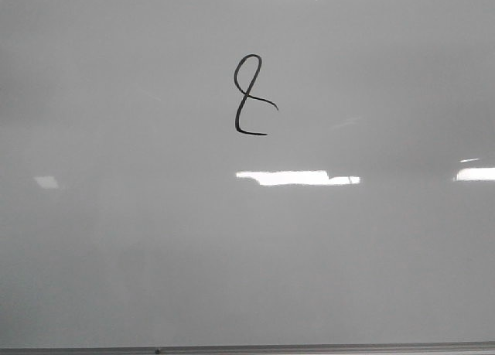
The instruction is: Write number 8 on whiteboard
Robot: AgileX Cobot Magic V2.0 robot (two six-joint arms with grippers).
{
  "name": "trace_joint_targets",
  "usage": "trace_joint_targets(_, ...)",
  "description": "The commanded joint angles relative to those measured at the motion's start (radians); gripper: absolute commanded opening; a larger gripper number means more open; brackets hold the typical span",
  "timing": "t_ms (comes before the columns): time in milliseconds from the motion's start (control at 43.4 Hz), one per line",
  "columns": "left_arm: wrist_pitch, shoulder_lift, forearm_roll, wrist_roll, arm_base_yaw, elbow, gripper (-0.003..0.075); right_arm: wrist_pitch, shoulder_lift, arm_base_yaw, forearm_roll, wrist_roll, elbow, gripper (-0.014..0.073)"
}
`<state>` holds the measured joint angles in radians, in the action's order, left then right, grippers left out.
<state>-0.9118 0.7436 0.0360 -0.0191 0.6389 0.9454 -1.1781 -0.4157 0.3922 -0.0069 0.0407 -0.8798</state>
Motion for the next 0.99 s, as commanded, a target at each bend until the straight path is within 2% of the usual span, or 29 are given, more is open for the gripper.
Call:
trace_joint_targets(0,0.061,-0.003,-0.005,-0.001,0.009,0.026,-0.0020,0.061,-0.010,-0.005,-0.015,0.001,-0.019,-0.0109)
trace_joint_targets(853,0.061,-0.005,-0.005,-0.001,0.006,0.026,-0.0021,0.060,-0.010,-0.005,-0.015,0.001,-0.019,-0.0109)
trace_joint_targets(968,0.082,-0.025,-0.008,-0.001,-0.027,0.007,-0.0021,0.060,-0.010,-0.005,-0.015,0.001,-0.019,-0.0109)
